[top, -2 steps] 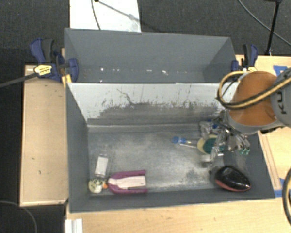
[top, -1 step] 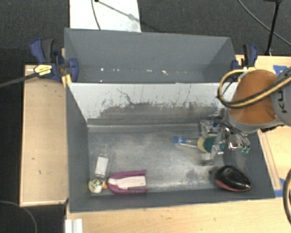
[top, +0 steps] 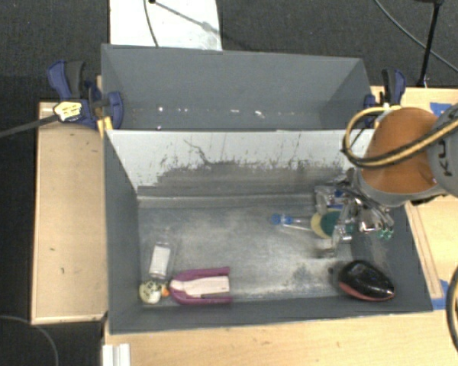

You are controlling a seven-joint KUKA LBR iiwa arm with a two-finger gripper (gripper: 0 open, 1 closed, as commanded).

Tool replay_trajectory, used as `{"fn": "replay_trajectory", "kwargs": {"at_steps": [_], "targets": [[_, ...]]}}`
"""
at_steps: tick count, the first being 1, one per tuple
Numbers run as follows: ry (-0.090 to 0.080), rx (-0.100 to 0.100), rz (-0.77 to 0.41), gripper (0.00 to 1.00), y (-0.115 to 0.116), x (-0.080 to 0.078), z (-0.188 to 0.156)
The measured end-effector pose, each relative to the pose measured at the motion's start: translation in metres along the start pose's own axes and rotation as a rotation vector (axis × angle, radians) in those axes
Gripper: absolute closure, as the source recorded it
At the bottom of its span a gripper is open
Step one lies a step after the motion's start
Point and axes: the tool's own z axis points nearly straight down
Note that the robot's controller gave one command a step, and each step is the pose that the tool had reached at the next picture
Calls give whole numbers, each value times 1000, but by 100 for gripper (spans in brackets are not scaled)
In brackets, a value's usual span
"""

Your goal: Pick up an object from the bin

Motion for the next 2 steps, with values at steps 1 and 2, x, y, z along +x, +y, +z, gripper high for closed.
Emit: {"fn": "replay_trajectory", "kwargs": {"at_steps": [1,2], "targets": [[11,-4,176,0,-13,2,3],[2,-6,172,0,-11,-1,0]]}}
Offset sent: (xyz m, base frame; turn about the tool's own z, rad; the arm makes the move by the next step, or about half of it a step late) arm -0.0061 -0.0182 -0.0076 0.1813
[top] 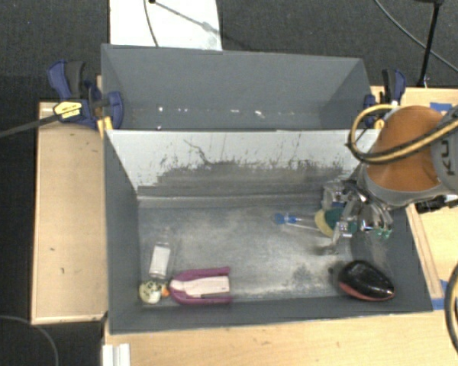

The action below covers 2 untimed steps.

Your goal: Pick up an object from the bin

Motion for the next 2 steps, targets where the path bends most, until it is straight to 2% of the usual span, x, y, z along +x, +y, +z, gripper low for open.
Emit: {"fn": "replay_trajectory", "kwargs": {"at_steps": [1,2], "targets": [[-3,0,0,100,0,-1,-1],[17,10,-6,100,1,-4,-53]]}}
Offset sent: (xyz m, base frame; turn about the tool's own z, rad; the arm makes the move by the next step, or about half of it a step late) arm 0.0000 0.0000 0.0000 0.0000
